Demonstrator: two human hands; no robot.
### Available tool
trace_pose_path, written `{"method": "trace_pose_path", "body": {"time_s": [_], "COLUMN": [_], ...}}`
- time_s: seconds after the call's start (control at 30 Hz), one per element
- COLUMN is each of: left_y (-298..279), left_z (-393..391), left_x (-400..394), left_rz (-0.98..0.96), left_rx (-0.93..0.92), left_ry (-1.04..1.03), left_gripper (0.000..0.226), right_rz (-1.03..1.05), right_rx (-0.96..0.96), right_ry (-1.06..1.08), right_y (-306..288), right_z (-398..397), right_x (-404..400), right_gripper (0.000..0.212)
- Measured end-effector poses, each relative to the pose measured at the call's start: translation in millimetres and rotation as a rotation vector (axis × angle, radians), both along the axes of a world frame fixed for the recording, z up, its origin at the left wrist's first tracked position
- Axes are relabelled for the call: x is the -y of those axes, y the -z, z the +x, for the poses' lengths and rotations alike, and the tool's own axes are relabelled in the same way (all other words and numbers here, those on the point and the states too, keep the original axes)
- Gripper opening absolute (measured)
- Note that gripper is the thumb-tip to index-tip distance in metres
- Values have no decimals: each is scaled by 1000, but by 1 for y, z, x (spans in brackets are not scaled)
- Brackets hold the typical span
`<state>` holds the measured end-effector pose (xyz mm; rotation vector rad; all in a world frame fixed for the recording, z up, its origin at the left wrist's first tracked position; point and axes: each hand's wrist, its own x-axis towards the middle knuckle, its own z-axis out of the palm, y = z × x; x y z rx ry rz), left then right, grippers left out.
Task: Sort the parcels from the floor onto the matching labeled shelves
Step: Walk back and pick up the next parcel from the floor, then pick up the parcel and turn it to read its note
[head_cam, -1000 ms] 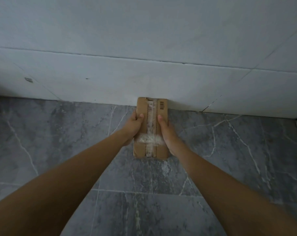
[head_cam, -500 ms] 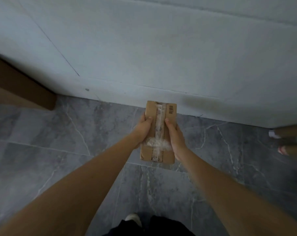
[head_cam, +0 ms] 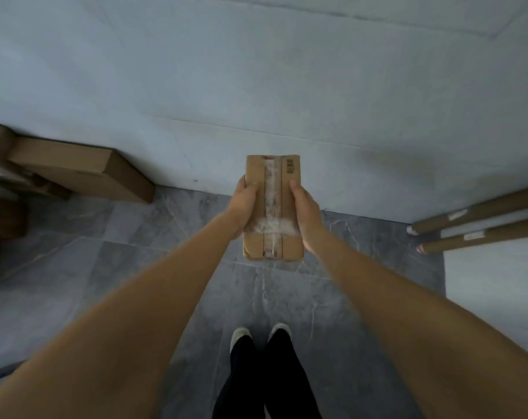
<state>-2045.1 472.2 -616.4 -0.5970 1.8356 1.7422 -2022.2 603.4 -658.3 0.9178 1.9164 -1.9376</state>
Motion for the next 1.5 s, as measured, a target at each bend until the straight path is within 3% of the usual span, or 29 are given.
{"method": "trace_pose_path", "body": {"time_s": [0.2,0.37,0.6,0.83,1.1,1.3,1.5], "left_y": [-112,-201,-337,-463,-551,-595,-633], "left_z": [49,77,104,109,132,152,157], "left_x": [7,9,16,-1,-17,-19,-11], "left_rz": [-6,-12,-28,-83,-67,-109,-186], "left_rx": [-18,-168,-341,-561,-711,-885,-1013], "left_ry": [0,63,95,103,101,31,29], "left_gripper": [36,39,36,40,35,28,25], "right_rz": [-41,-17,30,3,-15,32,114], "right_rx": [-48,-161,-298,-498,-667,-782,-862], "right_ry": [47,120,133,167,181,197,268], "right_y": [-111,-200,-347,-468,-552,-606,-643], "right_z": [47,81,102,103,128,147,157], "right_x": [5,7,3,-10,-25,-23,-17], "right_gripper": [37,56,41,46,60,39,41]}}
